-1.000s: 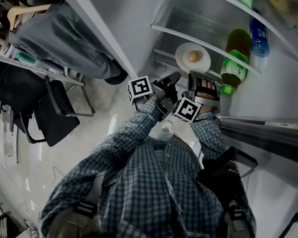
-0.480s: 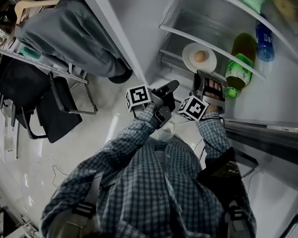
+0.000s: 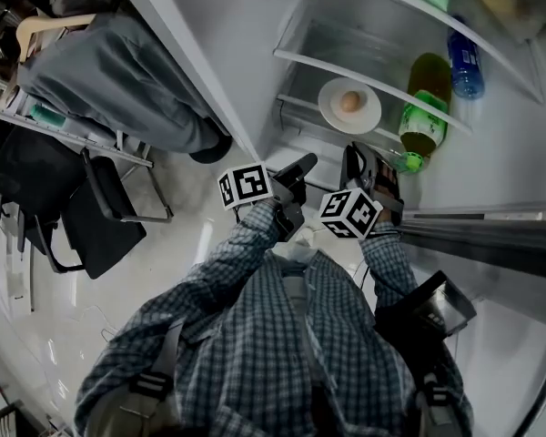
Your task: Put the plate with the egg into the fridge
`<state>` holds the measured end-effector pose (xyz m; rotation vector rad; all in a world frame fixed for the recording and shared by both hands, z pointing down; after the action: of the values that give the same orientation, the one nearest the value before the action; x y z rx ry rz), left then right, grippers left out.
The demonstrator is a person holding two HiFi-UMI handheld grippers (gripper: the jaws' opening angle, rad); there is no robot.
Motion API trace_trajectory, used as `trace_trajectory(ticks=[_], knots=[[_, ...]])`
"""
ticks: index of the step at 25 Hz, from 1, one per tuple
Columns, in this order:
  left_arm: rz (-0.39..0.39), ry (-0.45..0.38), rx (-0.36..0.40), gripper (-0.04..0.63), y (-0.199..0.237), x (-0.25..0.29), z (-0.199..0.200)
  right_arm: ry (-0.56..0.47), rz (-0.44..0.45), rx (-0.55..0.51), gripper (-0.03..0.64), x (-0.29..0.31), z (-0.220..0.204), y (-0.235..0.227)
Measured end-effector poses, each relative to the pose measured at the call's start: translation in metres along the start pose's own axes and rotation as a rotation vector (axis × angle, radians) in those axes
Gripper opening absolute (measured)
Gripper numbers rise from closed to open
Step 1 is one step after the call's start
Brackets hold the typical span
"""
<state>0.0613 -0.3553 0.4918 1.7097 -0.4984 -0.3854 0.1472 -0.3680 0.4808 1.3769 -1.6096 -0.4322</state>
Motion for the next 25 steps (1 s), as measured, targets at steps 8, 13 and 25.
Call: trace_trajectory(ticks=[8,13,25], knots=[[0.025,0.133,0.251,0.011,-0.020,0.007,-0.014,0.110,0.194,0.638,0.031,-0.028,-0.015,0.004],[0.069,0.254,0.463,0.008,-0.029,0.009,-0.028,0.130,0.260,0.851,0.008,-0.041,-0.027,0.006],[0.040,0.372,0.588,0.008,-0.038,0.015,-0.060,0.084,0.294,0.979,0.007,-0.072,-0.024,0.016]])
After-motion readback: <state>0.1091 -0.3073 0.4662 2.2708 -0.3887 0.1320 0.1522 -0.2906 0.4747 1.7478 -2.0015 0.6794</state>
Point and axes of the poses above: the fingertips, and each gripper's own axes: x forward along the fingers, y to its left, z out of its top, the point moved 1 cm from there along -x, backward along the fingers, and after that the axes turned 9 degrees about -z, right-handed, at the moved point
